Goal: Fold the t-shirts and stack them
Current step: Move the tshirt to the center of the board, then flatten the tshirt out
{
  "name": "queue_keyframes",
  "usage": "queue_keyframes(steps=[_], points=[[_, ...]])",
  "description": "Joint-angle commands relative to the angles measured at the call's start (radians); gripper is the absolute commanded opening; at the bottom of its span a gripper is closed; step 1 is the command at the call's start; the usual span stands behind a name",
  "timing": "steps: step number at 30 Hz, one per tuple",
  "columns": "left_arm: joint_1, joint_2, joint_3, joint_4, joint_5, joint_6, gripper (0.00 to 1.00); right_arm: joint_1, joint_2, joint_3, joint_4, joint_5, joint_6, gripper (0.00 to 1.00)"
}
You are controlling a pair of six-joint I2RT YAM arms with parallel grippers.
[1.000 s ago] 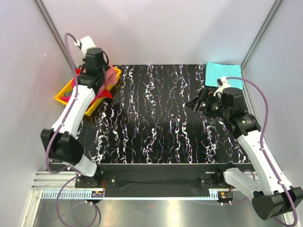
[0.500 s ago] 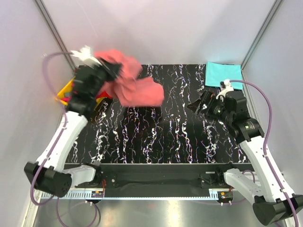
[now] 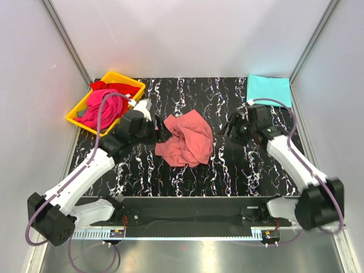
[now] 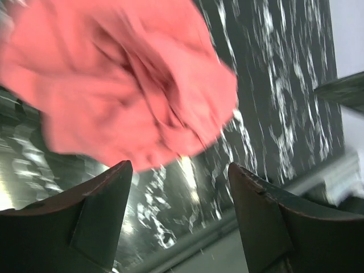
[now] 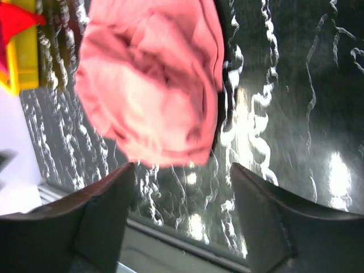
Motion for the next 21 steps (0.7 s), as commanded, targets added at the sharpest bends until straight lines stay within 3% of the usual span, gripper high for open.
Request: queue_keyframes(steps=[1,5,9,21], points=[[0.050,0.000,0.057,-0.110,-0.146,0.065,0.74,0.007,0.164,0.050,0.164,-0.042,0.012,0.71],[0.090,0.068,-0.007,-0.058,-0.021,0.064,0.73,0.013,0.367,0.125,0.242,-0.122,-0.016,0.67],[0.090,0.153,-0.064,0.001,-0.009,0.054,0.72,0.044,0.507,0.136,0.322,-0.174,-0.021,0.68],[0.090,0.292,-0.174,0.235,-0.036,0.035,0.60,0.093,0.484,0.070,0.361,-0.128,-0.051,0.63]])
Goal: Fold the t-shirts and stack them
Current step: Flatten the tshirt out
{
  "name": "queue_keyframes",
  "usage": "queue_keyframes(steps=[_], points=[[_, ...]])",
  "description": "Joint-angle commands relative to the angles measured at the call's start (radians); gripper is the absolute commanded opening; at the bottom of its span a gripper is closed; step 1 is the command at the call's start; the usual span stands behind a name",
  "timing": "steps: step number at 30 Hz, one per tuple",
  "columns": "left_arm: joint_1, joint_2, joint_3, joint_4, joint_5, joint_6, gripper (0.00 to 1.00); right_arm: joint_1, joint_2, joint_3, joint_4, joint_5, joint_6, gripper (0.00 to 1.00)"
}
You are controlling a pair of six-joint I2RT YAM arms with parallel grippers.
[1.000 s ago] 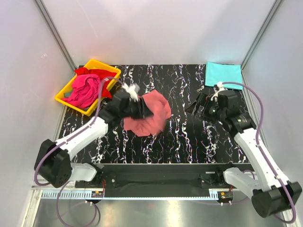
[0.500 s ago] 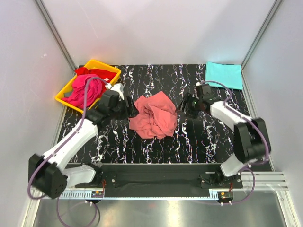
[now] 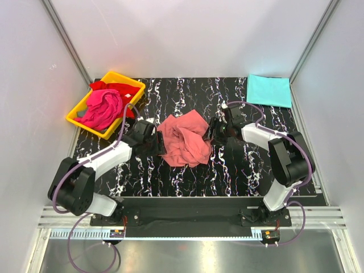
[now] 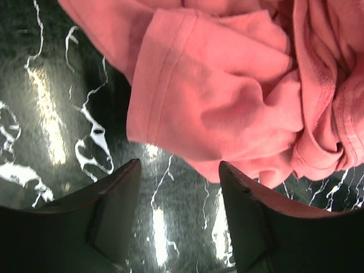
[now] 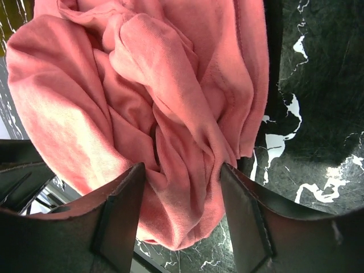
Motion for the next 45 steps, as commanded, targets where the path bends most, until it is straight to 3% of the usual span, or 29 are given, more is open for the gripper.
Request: queue_keyframes(steps=[1,5,6,10,13,18,19,20,23,25,31,36,45], points=[[-0.001,0.002,-0.009,0.132,-0.022,-0.006,0.59,-0.001,-0.048,0.000,0.036,-0.007,-0.030,0.63],[-0.001,0.014,-0.011,0.133,-0.011,-0.001,0.43,-0.001,-0.040,-0.006,0.054,-0.025,-0.022,0.53],[-0.001,0.013,-0.012,0.130,-0.014,-0.003,0.28,-0.001,-0.042,-0.011,0.059,-0.025,-0.019,0.46],[-0.001,-0.015,0.003,0.109,-0.027,0.000,0.00,-0.001,-0.051,0.005,0.040,0.008,-0.025,0.19],[-0.002,-0.047,0.079,0.020,-0.110,0.023,0.00,-0.001,-0.076,0.078,-0.062,0.076,-0.067,0.00],[-0.001,-0.145,0.187,-0.132,-0.226,0.075,0.02,-0.001,-0.212,0.193,-0.266,0.148,-0.121,0.00],[-0.001,-0.156,0.184,-0.135,-0.219,0.095,0.14,-0.001,-0.234,0.195,-0.274,0.159,-0.110,0.00],[0.001,-0.167,0.177,-0.135,-0.206,0.098,0.34,-0.001,-0.264,0.181,-0.282,0.153,-0.090,0.00],[0.002,-0.184,0.082,-0.009,-0.029,0.121,0.48,-0.001,-0.298,0.109,-0.288,0.128,-0.073,0.00],[0.002,-0.178,0.008,0.058,0.091,0.085,0.50,-0.001,-0.313,0.039,-0.270,0.119,-0.065,0.00],[0.001,-0.089,-0.112,0.305,0.235,0.019,0.50,0.000,-0.323,-0.026,-0.234,0.136,-0.071,0.00],[-0.004,-0.061,-0.184,0.479,0.277,0.006,0.50,-0.001,-0.324,-0.038,-0.230,0.147,-0.082,0.00],[-0.013,0.089,-0.209,0.572,0.272,0.031,0.51,0.000,-0.324,-0.052,-0.208,0.122,-0.070,0.00]])
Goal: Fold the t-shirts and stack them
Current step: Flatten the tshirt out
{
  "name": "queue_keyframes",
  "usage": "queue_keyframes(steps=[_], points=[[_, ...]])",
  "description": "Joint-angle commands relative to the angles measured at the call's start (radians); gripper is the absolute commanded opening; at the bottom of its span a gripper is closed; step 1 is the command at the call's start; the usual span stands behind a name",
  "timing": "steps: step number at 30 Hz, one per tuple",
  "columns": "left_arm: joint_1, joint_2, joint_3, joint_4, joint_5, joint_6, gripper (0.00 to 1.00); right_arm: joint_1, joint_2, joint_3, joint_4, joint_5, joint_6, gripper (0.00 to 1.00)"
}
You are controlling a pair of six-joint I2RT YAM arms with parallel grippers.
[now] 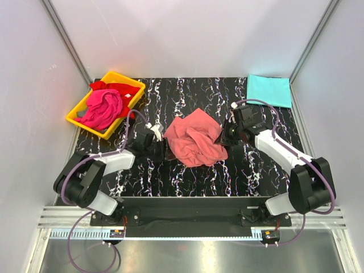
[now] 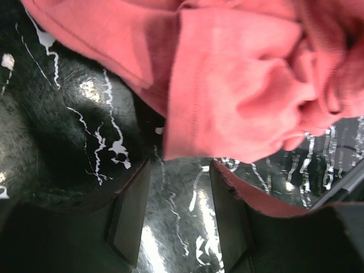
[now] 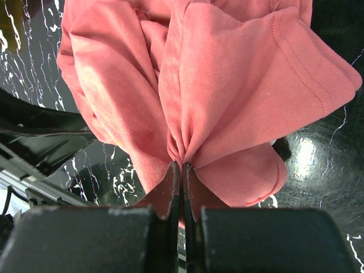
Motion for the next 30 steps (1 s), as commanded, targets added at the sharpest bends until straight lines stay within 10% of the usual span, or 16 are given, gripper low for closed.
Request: queue_keyframes(steps=[1,6,11,16,21,25,30], points=[[-0.007,0.033,0.002,0.112,0.010,0.017,0.51,-0.001,-0.017,0.000,0.029,-0.004,-0.001,0.00],[-0.007,0.064,0.045,0.101,-0.001,0.031,0.47,-0.001,-0.029,-0.005,0.022,0.008,-0.007,0.00],[-0.008,0.030,0.146,-0.053,0.000,0.044,0.00,-0.001,-0.035,0.056,-0.053,0.068,-0.036,0.00],[-0.011,-0.092,0.690,-0.669,-0.303,0.139,0.00,-0.002,-0.041,0.415,-0.355,0.419,-0.091,0.00],[-0.013,-0.137,1.209,-0.945,-0.576,0.231,0.00,-0.002,-0.044,0.810,-0.527,0.597,-0.124,0.00],[-0.011,-0.143,1.407,-1.093,-0.629,0.244,0.00,-0.002,-0.095,0.906,-0.583,0.579,-0.137,0.00],[-0.011,-0.252,1.300,-1.098,-0.600,0.209,0.00,-0.002,-0.196,0.784,-0.598,0.527,-0.116,0.00]])
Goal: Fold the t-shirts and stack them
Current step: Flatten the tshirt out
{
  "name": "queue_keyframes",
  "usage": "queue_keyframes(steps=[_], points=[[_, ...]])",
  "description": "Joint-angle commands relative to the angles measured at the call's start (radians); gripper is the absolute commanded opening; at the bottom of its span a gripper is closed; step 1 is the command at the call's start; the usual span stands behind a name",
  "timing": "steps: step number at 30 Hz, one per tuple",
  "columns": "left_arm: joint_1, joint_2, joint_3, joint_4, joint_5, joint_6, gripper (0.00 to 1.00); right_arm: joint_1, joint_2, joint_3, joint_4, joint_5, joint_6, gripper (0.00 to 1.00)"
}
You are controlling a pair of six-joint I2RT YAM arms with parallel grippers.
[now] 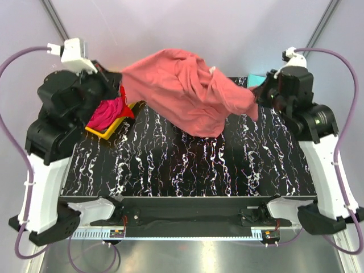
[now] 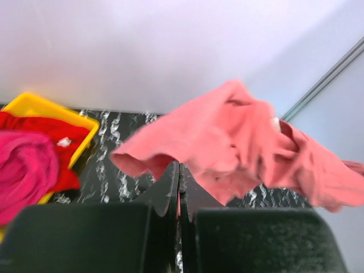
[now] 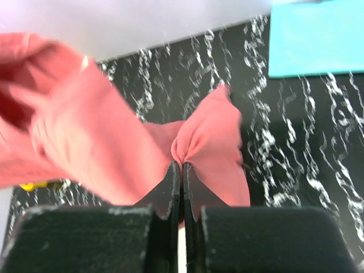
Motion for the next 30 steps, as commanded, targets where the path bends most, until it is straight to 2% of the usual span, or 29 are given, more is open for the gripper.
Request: queue_keyframes(steps=[1,2,4,5,7,8,9,12,13,16,17,20,23,27,30], points=[[0.002,0.004,-0.118,-0.136,-0.032,0.003,0.00,-0.002,-0.054,-0.100,-0.081,0.005,0.002,0.00],[0.002,-0.013,-0.187,-0.131,-0.027,-0.002,0.00,-0.002,-0.073,-0.135,-0.081,-0.004,0.007,0.00],[0.002,-0.084,-0.313,-0.111,0.034,-0.028,0.00,-0.002,-0.134,-0.312,-0.068,-0.074,0.039,0.00],[0.002,-0.084,-0.364,-0.099,0.034,-0.028,0.00,-0.002,-0.159,-0.313,-0.059,-0.075,0.051,0.00],[0.002,-0.147,-0.479,-0.073,0.068,-0.046,0.00,-0.002,-0.229,-0.506,-0.025,-0.160,0.106,0.00],[0.002,-0.165,-0.596,-0.070,0.062,-0.057,0.00,-0.002,-0.248,-0.576,-0.020,-0.171,0.132,0.00],[0.002,-0.205,-0.655,-0.064,0.054,-0.071,0.00,-0.002,-0.269,-0.721,-0.013,-0.184,0.181,0.00],[0.002,-0.274,-0.858,-0.021,0.091,-0.106,0.00,-0.002,-0.318,-0.934,0.004,-0.158,0.284,0.01],[0.002,-0.286,-0.902,0.013,0.109,-0.120,0.00,-0.002,-0.329,-0.960,0.014,-0.155,0.304,0.08],[0.003,-0.297,-1.023,0.067,0.166,-0.162,0.00,-0.002,-0.314,-0.925,0.021,-0.168,0.341,0.31],[0.002,-0.294,-1.057,0.077,0.175,-0.165,0.00,-0.002,-0.303,-0.904,0.027,-0.173,0.343,0.43],[0.003,-0.273,-1.090,0.100,0.178,-0.185,0.00,0.000,-0.242,-0.835,0.122,-0.275,0.291,0.55],[0.003,-0.270,-1.126,0.116,0.171,-0.220,0.00,0.001,-0.158,-0.806,0.282,-0.462,0.203,0.56],[0.009,-0.317,-1.194,0.143,0.148,-0.270,0.00,0.021,0.022,-0.780,0.438,-0.567,0.127,0.51],[0.016,-0.337,-1.237,0.166,0.155,-0.287,0.00,0.090,0.215,-0.721,0.529,-0.596,0.049,0.54]])
